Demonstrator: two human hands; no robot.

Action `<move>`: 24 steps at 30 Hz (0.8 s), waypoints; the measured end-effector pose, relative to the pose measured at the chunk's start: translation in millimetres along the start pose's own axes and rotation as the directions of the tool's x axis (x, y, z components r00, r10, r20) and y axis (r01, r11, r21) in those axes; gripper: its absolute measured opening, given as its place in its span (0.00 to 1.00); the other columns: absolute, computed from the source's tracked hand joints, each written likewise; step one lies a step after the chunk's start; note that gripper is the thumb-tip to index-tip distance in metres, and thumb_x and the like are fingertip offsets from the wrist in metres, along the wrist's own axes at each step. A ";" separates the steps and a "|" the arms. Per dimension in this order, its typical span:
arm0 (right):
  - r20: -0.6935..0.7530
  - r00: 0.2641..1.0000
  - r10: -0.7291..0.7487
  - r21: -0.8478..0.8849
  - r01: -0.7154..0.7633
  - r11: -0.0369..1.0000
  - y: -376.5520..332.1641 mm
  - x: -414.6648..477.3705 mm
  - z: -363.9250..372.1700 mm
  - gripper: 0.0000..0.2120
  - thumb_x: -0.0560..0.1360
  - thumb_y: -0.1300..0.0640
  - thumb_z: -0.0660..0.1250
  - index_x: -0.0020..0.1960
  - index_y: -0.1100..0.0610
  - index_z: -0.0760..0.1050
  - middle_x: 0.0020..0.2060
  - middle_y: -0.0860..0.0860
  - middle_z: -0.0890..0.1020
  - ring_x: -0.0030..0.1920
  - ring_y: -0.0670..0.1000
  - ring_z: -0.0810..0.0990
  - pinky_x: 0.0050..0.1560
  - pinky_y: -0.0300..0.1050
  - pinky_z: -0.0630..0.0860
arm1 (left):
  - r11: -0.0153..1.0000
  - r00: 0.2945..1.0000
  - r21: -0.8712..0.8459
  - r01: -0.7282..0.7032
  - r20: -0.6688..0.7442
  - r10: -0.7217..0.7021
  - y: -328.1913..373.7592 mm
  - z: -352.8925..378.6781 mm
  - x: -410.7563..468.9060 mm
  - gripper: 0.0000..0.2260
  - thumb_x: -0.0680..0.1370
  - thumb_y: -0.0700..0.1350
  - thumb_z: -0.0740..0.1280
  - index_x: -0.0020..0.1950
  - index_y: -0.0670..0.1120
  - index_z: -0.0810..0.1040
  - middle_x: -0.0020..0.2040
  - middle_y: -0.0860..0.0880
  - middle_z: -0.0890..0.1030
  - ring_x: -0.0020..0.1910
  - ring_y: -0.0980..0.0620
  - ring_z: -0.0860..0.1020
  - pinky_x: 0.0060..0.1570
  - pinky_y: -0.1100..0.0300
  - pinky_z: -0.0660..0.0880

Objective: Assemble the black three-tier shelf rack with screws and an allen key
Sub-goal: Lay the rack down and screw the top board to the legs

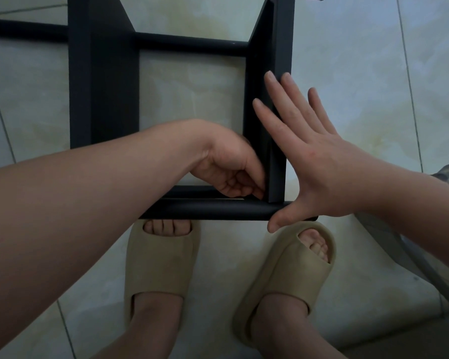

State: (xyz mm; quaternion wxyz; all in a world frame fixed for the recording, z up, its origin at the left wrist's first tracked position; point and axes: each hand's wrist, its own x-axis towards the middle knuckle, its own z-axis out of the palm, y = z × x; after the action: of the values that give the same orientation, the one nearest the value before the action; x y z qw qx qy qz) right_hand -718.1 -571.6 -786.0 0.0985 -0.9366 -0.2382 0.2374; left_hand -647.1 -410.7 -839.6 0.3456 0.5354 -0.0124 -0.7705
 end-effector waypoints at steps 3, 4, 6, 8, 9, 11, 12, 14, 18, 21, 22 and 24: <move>-0.003 1.000 -0.001 0.000 0.001 1.000 0.0 0.0 0.5 0.71 0.59 0.17 0.62 0.82 0.63 0.41 0.81 0.62 0.37 0.80 0.61 0.32 0.79 0.66 0.37 | 1.000 1.000 -0.017 0.004 0.024 -0.004 -1.0 -0.6 -1.4 0.06 0.77 0.35 0.67 0.42 0.43 0.81 0.34 0.49 0.81 0.34 0.57 0.76 0.40 0.65 0.72; -0.005 1.000 -0.001 0.000 0.001 1.000 -0.1 0.0 0.7 0.71 0.59 0.17 0.62 0.82 0.63 0.41 0.81 0.62 0.37 0.80 0.61 0.32 0.79 0.66 0.37 | 1.000 0.999 -0.028 0.003 0.033 -0.002 -1.4 -0.7 -1.9 0.06 0.77 0.35 0.66 0.43 0.42 0.81 0.35 0.49 0.81 0.35 0.56 0.76 0.42 0.64 0.72; -0.007 1.000 0.000 0.001 0.000 1.000 -0.2 0.1 0.8 0.71 0.59 0.17 0.62 0.82 0.63 0.41 0.81 0.62 0.37 0.80 0.60 0.32 0.79 0.65 0.37 | 0.999 1.000 -0.040 -0.013 0.026 0.014 -1.9 -0.7 -2.0 0.06 0.77 0.33 0.65 0.44 0.41 0.80 0.34 0.48 0.81 0.36 0.55 0.76 0.43 0.64 0.72; -0.007 1.000 0.000 0.001 0.000 1.000 0.0 0.1 0.7 0.71 0.59 0.17 0.62 0.82 0.63 0.41 0.81 0.62 0.37 0.80 0.61 0.32 0.79 0.66 0.37 | 0.999 1.000 -0.039 -0.028 0.008 0.028 -1.8 0.3 -1.7 0.07 0.76 0.32 0.66 0.42 0.41 0.80 0.33 0.48 0.80 0.35 0.55 0.76 0.41 0.64 0.71; -0.007 1.000 -0.002 0.001 0.002 1.000 0.1 0.1 0.6 0.71 0.59 0.17 0.62 0.82 0.64 0.41 0.81 0.62 0.37 0.80 0.61 0.33 0.79 0.66 0.38 | 0.999 1.000 -0.038 -0.030 0.003 0.031 -1.7 1.0 -1.5 0.07 0.76 0.32 0.66 0.42 0.41 0.80 0.33 0.49 0.80 0.35 0.55 0.75 0.41 0.64 0.71; -0.006 1.000 -0.005 0.001 0.005 1.000 0.3 0.3 0.7 0.71 0.60 0.17 0.62 0.82 0.64 0.41 0.81 0.62 0.38 0.80 0.61 0.33 0.79 0.67 0.38 | 0.999 1.000 -0.040 -0.028 -0.005 0.028 -2.0 2.1 -1.1 0.08 0.76 0.32 0.66 0.41 0.42 0.80 0.32 0.48 0.80 0.34 0.55 0.75 0.41 0.64 0.71; -0.005 1.000 -0.006 0.001 0.006 1.000 0.4 0.3 0.7 0.71 0.60 0.17 0.62 0.82 0.64 0.41 0.81 0.62 0.38 0.80 0.61 0.33 0.78 0.67 0.38 | 0.999 1.000 -0.044 -0.024 -0.008 0.023 -2.4 2.3 -1.1 0.07 0.76 0.33 0.66 0.41 0.42 0.80 0.33 0.48 0.80 0.34 0.55 0.75 0.41 0.64 0.72; -0.005 1.000 -0.007 0.001 0.007 1.000 0.4 0.7 0.7 0.71 0.60 0.17 0.62 0.82 0.64 0.41 0.81 0.62 0.37 0.80 0.61 0.33 0.78 0.67 0.38 | 0.998 1.000 -0.059 -0.012 -0.015 0.011 -3.1 1.9 -1.1 0.07 0.76 0.34 0.66 0.41 0.42 0.81 0.33 0.48 0.81 0.34 0.56 0.75 0.41 0.64 0.72; -0.004 1.000 -0.008 0.002 0.008 1.000 0.6 0.2 0.2 0.71 0.60 0.17 0.62 0.82 0.63 0.41 0.81 0.62 0.37 0.80 0.61 0.32 0.78 0.68 0.38 | 0.998 1.000 -0.068 -0.005 -0.016 0.004 -3.1 2.4 -1.6 0.07 0.77 0.35 0.66 0.41 0.42 0.81 0.33 0.49 0.81 0.33 0.56 0.75 0.40 0.64 0.72; -0.002 1.000 -0.010 0.002 0.010 1.000 0.5 -0.2 0.3 0.71 0.60 0.17 0.63 0.82 0.63 0.40 0.81 0.62 0.37 0.80 0.61 0.32 0.78 0.67 0.38 | 0.997 1.000 -0.072 -0.002 -0.010 0.002 -2.7 2.4 -2.6 0.07 0.77 0.35 0.66 0.41 0.42 0.81 0.33 0.49 0.81 0.32 0.56 0.75 0.40 0.64 0.72; -0.002 1.000 -0.009 0.003 0.009 1.000 0.4 -0.1 0.4 0.71 0.60 0.17 0.63 0.82 0.63 0.40 0.81 0.62 0.37 0.80 0.61 0.32 0.78 0.67 0.38 | 0.997 1.000 -0.071 0.000 -0.011 0.000 -2.9 2.6 -2.7 0.07 0.77 0.35 0.66 0.42 0.42 0.81 0.33 0.49 0.81 0.33 0.56 0.75 0.40 0.64 0.72; -0.002 1.000 -0.007 0.002 0.007 1.000 0.4 -0.1 0.5 0.71 0.60 0.17 0.62 0.82 0.63 0.40 0.81 0.62 0.37 0.80 0.61 0.32 0.79 0.67 0.38 | 0.997 1.000 -0.080 0.000 -0.018 -0.001 -3.6 3.3 -2.3 0.07 0.77 0.35 0.66 0.42 0.42 0.81 0.34 0.48 0.81 0.33 0.56 0.75 0.41 0.64 0.72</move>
State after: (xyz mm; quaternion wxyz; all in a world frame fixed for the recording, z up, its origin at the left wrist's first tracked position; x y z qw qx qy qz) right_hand -718.3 -571.9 -786.5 0.1005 -0.9359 -0.2413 0.2363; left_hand -651.3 -407.9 -837.8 0.3666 0.5280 0.0215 -0.7658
